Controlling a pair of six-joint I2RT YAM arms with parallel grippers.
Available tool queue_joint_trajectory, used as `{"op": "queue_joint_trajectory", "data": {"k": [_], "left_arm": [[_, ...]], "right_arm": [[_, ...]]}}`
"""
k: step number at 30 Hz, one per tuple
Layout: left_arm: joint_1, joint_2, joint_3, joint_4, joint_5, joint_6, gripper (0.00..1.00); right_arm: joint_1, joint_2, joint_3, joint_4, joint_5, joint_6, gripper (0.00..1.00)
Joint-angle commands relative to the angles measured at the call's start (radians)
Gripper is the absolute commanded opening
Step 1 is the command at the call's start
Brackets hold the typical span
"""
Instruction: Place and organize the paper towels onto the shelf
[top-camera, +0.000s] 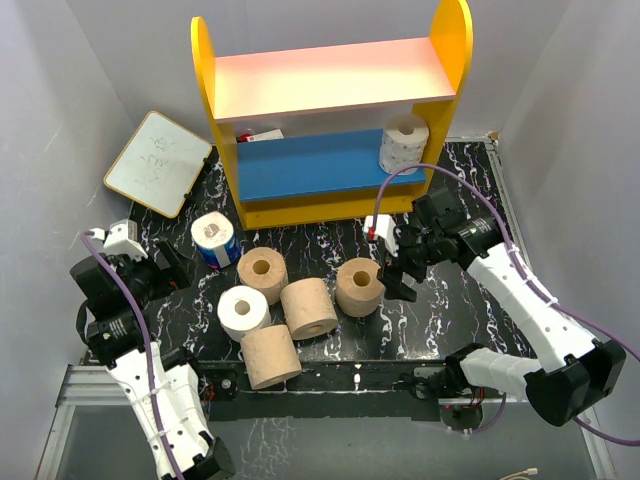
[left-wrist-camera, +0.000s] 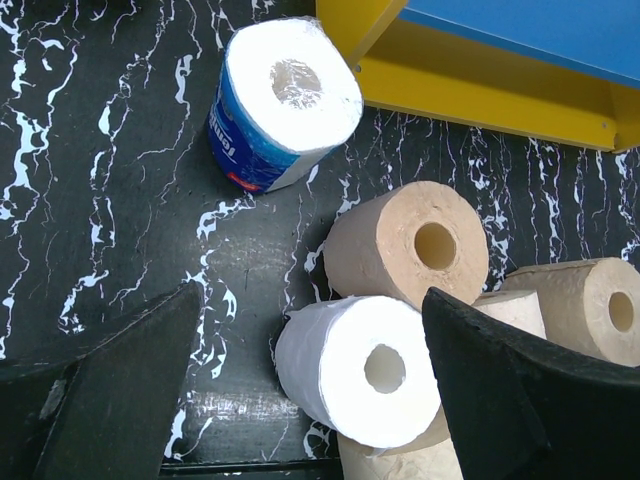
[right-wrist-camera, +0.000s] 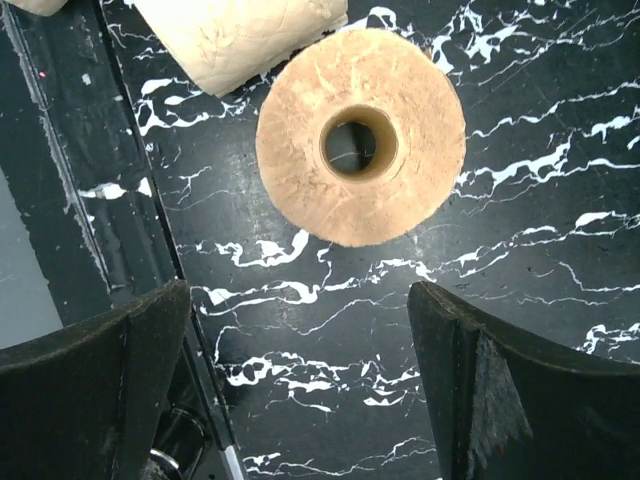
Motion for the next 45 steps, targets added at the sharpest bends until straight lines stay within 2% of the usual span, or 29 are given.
{"op": "queue_joint_trajectory", "data": {"k": [1, 5, 6, 7, 8, 9, 14, 23, 30, 32, 35, 41, 45], "left_arm": [[0.012, -0.009, 0.001, 0.007, -0.006, -0.009, 0.91], [0.017, -0.010, 0.002, 0.005, -0.016, -0.009, 0.91], [0.018, -0.006, 0.004, 0.004, -0.019, -0.009, 0.90], [0.018, -0.003, 0.004, 0.003, -0.021, -0.009, 0.90], [0.020, -0.001, 0.006, 0.003, -0.023, -0.009, 0.90], [0.021, 0.000, 0.005, 0.002, -0.026, -0.009, 0.90], [0.037, -0.012, 0.007, 0.001, -0.033, -0.010, 0.90], [0.055, -0.004, 0.004, 0.002, -0.027, -0.009, 0.90], [0.058, -0.003, 0.004, 0.003, -0.020, -0.007, 0.90], [0.058, -0.006, 0.004, 0.003, -0.018, -0.006, 0.90], [0.057, -0.010, 0.005, 0.003, -0.016, -0.006, 0.91], [0.057, -0.013, 0.004, 0.002, -0.012, -0.004, 0.91], [0.058, -0.012, 0.002, 0.004, -0.009, -0.003, 0.91]], "right_arm": [[0.087, -0.022, -0.007, 0.154, 0.079, 0.092, 0.87], [0.194, 0.001, -0.016, 0.354, 0.318, 0.150, 0.78], [0.222, 0.012, -0.010, 0.374, 0.364, 0.138, 0.79], [0.258, 0.023, 0.002, 0.381, 0.400, 0.127, 0.87], [0.290, 0.041, 0.011, 0.362, 0.408, 0.110, 0.96], [0.321, 0.054, 0.009, 0.341, 0.412, 0.099, 0.98], [0.411, 0.045, -0.106, 0.378, 0.436, 0.083, 0.98], [0.461, 0.014, -0.221, 0.496, 0.487, 0.112, 0.98], [0.543, 0.013, -0.323, 0.621, 0.616, 0.142, 0.98], [0.548, 0.019, -0.335, 0.642, 0.632, 0.150, 0.94], [0.547, 0.023, -0.348, 0.661, 0.656, 0.154, 0.84], [0.548, 0.018, -0.363, 0.663, 0.704, 0.151, 0.53], [0.548, 0.014, -0.368, 0.643, 0.698, 0.155, 0.49]]}}
